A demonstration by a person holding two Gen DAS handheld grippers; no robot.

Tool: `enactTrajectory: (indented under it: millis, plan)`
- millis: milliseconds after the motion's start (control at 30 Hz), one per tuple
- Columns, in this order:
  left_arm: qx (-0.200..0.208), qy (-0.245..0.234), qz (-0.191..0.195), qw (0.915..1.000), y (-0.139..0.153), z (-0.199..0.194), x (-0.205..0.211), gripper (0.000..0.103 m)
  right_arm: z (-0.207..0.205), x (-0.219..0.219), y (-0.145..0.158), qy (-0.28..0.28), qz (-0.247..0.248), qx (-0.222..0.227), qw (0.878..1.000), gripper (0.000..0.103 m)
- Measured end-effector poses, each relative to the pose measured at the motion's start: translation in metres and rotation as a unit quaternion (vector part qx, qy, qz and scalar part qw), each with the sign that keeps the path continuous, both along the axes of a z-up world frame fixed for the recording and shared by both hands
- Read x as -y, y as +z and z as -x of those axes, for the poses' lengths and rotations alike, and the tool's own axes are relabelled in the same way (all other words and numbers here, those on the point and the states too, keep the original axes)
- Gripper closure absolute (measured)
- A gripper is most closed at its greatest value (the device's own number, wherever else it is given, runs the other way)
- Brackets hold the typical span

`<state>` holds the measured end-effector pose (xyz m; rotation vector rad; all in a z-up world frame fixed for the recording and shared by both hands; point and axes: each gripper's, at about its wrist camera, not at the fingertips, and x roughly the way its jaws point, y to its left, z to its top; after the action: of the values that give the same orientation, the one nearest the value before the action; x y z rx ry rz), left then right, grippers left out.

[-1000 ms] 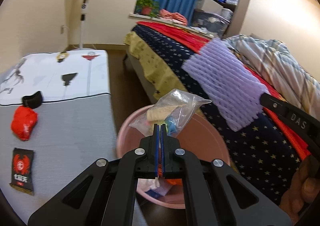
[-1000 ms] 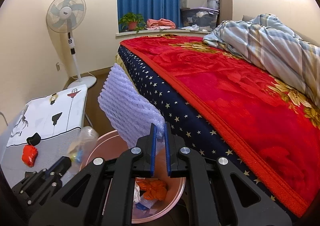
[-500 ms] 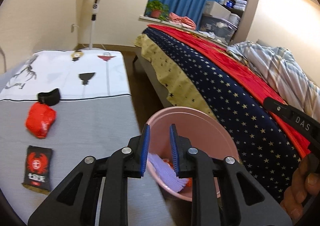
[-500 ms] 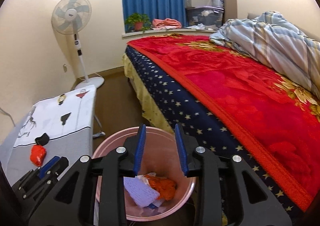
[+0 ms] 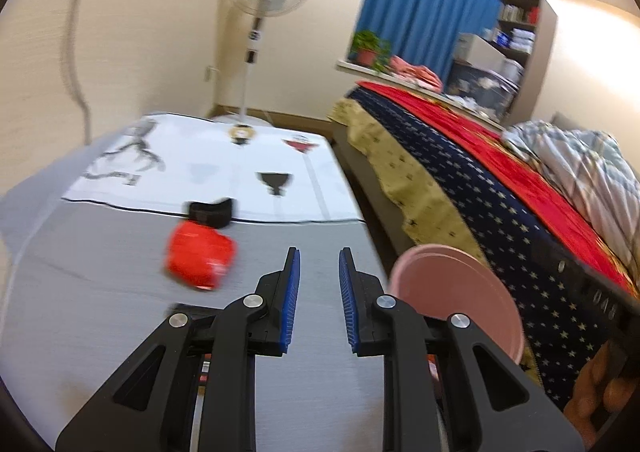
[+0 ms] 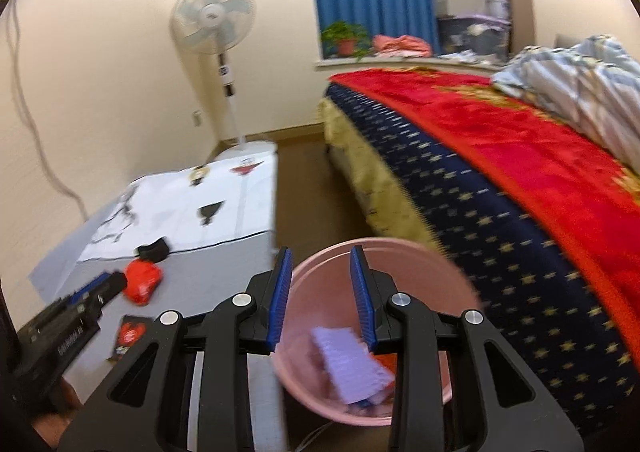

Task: Collect trash
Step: 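Grasp the black crab-printed snack packet with the right tool while the left tool grasps the red plastic bag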

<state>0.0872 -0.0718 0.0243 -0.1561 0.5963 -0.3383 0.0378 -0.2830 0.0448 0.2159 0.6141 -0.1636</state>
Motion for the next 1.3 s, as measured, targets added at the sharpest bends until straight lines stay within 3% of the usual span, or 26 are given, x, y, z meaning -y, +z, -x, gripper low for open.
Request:
enactTrajectory:
  millis: [200,300,467,833,1033,1100,1167,1300]
  plan:
    - [0.007,0.067,0.004,0.9977,0.009,-0.001,-0.061,0.083,-0.013,-0.048,-0.02,0.075,-0.033,-0.017,0.997,0.073]
    - [0.009,0.097,0.009,0.9952,0.012,-0.001,-0.088,0.083,-0.022,-0.073,-0.036,0.124,-0.071,-0.032,0.989,0.085]
    - [0.009,0.131,0.013,0.9912,0.013,-0.001,-0.117,0.083,-0.035,-0.119,-0.06,0.174,-0.085,-0.051,0.98,0.086]
    - [0.008,0.153,0.018,0.9881,0.009,-0.008,-0.14,0.083,-0.064,-0.162,-0.108,0.19,-0.091,-0.121,0.97,0.084]
    - [0.005,0.15,0.02,0.9885,0.006,-0.015,-0.141,0.083,-0.072,-0.168,-0.118,0.2,-0.094,-0.14,0.965,0.084]
    - [0.003,0.15,0.022,0.9884,0.003,-0.017,-0.141,0.083,-0.073,-0.168,-0.119,0.204,-0.101,-0.141,0.963,0.087]
    - [0.001,0.149,0.024,0.9886,0.001,-0.02,-0.139,0.083,-0.073,-0.168,-0.118,0.213,-0.111,-0.139,0.961,0.102]
    - [-0.004,0.145,0.023,0.9891,-0.005,-0.026,-0.132,0.083,-0.07,-0.16,-0.112,0.207,-0.121,-0.128,0.962,0.103]
